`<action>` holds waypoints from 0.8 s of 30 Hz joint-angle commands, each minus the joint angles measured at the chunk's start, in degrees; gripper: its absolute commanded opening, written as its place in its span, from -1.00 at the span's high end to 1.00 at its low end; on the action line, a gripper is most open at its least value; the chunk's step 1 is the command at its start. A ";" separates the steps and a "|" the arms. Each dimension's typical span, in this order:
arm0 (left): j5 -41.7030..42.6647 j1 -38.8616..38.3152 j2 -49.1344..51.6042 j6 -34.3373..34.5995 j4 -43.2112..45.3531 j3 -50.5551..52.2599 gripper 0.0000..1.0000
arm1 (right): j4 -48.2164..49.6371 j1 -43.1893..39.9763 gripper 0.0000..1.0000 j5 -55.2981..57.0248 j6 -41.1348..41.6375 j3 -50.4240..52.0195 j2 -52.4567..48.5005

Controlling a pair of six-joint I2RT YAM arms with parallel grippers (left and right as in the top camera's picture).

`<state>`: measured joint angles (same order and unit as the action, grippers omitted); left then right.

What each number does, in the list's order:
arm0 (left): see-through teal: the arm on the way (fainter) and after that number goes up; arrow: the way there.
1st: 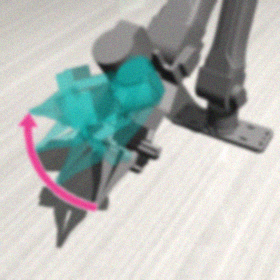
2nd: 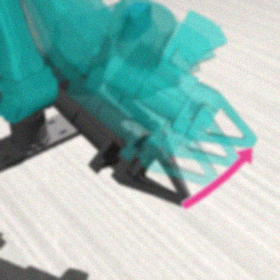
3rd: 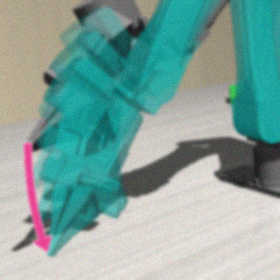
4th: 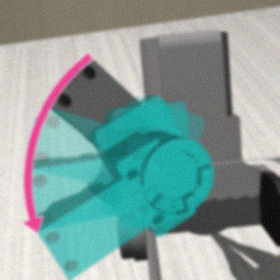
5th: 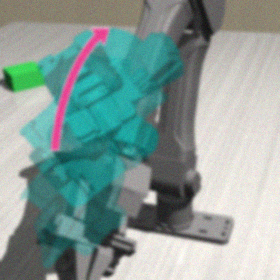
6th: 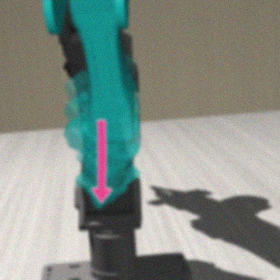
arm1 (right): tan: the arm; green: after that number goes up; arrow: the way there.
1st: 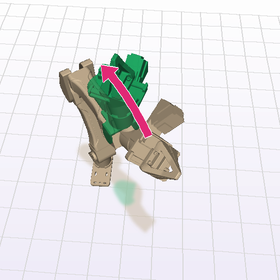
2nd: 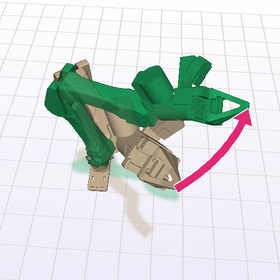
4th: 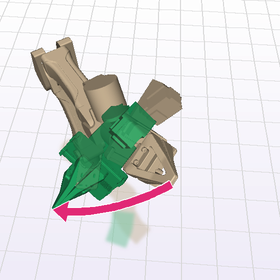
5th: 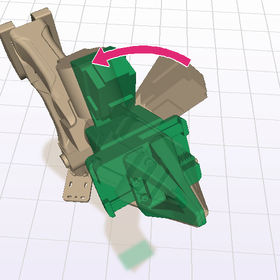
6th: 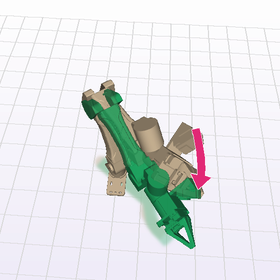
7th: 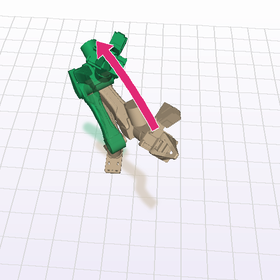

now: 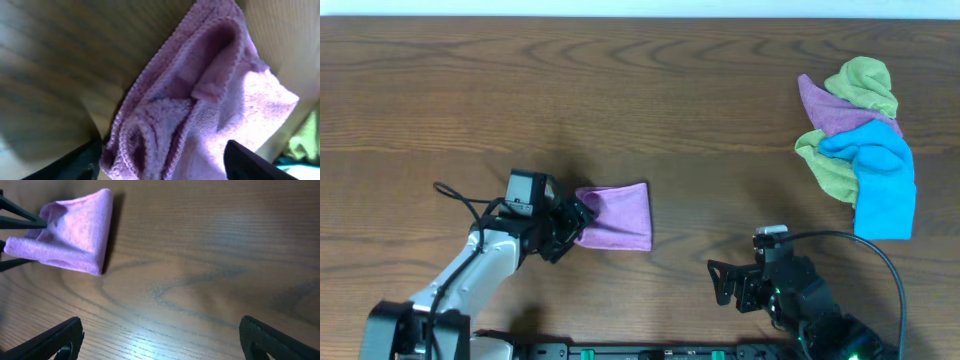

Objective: Fold the cloth
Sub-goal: 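Lift the folded purple cloth with the left gripper and carry it to the far left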

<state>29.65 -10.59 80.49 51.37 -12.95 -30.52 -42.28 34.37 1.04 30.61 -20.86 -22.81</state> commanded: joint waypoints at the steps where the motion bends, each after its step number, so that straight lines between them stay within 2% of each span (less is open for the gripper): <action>1: -0.04 0.04 3.19 0.07 1.40 0.57 -0.30 | -0.02 -0.26 -0.99 0.02 0.63 0.04 0.42; 6: 1.55 0.02 6.08 -0.20 6.64 0.57 0.23 | -0.02 -0.26 -0.98 0.02 0.63 0.04 0.42; 8: 2.49 0.02 6.45 -0.57 9.84 0.57 0.60 | -0.02 -0.26 -0.99 0.02 0.63 0.02 0.42; 9: 2.64 0.02 6.38 -0.52 11.37 0.55 0.88 | -0.02 -0.26 -0.99 0.02 0.63 0.02 0.42; 14: 3.02 0.94 6.38 1.77 17.92 -1.75 0.88 | -0.02 -0.26 -0.98 0.02 0.63 0.02 0.42; 20: -1.73 4.70 6.38 4.42 17.27 -14.27 0.88 | -0.02 -0.26 -0.99 0.02 0.63 0.02 0.42; 24: -8.66 6.91 6.40 4.39 13.79 -23.65 0.88 | -0.02 -0.26 -0.98 0.02 0.63 0.02 0.42</action>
<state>27.35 -5.02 86.98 55.24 2.35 -48.88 -42.28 34.37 1.04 30.61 -20.86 -22.81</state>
